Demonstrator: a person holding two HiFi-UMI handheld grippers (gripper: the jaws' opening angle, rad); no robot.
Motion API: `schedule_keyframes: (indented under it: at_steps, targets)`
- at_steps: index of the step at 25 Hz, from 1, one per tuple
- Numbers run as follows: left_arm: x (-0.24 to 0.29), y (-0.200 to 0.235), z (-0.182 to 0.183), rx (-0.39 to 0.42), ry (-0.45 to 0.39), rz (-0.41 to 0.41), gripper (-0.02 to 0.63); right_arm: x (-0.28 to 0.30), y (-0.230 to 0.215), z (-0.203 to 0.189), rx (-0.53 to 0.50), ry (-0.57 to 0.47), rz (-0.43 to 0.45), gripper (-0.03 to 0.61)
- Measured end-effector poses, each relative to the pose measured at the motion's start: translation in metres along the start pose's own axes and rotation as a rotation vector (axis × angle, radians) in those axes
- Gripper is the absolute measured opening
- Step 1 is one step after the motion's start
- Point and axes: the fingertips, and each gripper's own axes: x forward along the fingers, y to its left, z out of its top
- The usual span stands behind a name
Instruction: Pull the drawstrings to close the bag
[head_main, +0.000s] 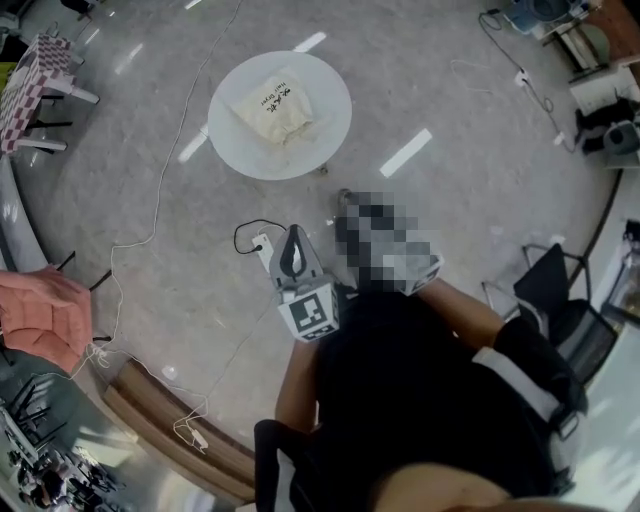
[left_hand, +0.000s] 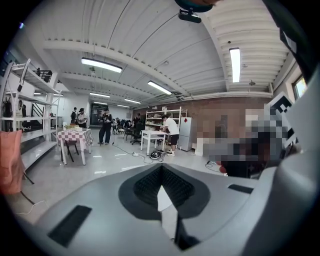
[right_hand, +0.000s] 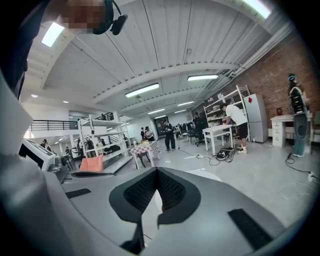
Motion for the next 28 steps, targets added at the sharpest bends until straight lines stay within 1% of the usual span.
schedule_keyframes:
  at_steps: [3,5,10,14,16,19,22,25,28]
  targets:
    - [0.033,0.002,0.0,0.002,0.026,0.013,-0.004,0.025,-0.024,0.001,-0.01,0.032,0.012,-0.005]
    - [0.056,0.005,-0.003,0.0,0.049,0.026,-0.003,0.042,-0.037,0.0,-0.003,0.076,0.029,-0.005]
    - [0.104,0.008,-0.009,0.062,0.115,0.058,-0.003,0.076,-0.07,-0.005,-0.002,0.162,0.088,-0.005]
    - [0.136,0.014,-0.012,0.032,0.144,0.111,-0.003,0.102,-0.097,-0.012,-0.002,0.22,0.127,-0.005]
    - [0.152,0.018,-0.019,0.037,0.162,0.127,-0.003,0.115,-0.111,-0.018,-0.002,0.246,0.14,-0.005]
    - [0.174,0.024,-0.028,0.045,0.182,0.151,-0.004,0.135,-0.132,-0.031,-0.01,0.287,0.15,-0.005]
    - [0.188,0.03,-0.043,0.044,0.218,0.165,-0.003,0.149,-0.142,-0.05,-0.004,0.332,0.159,-0.005]
    - [0.201,0.036,-0.059,0.048,0.259,0.169,-0.003,0.165,-0.147,-0.07,0.004,0.349,0.159,-0.004]
    - [0.206,0.045,-0.081,0.024,0.308,0.167,-0.003,0.176,-0.14,-0.091,-0.018,0.399,0.173,-0.003]
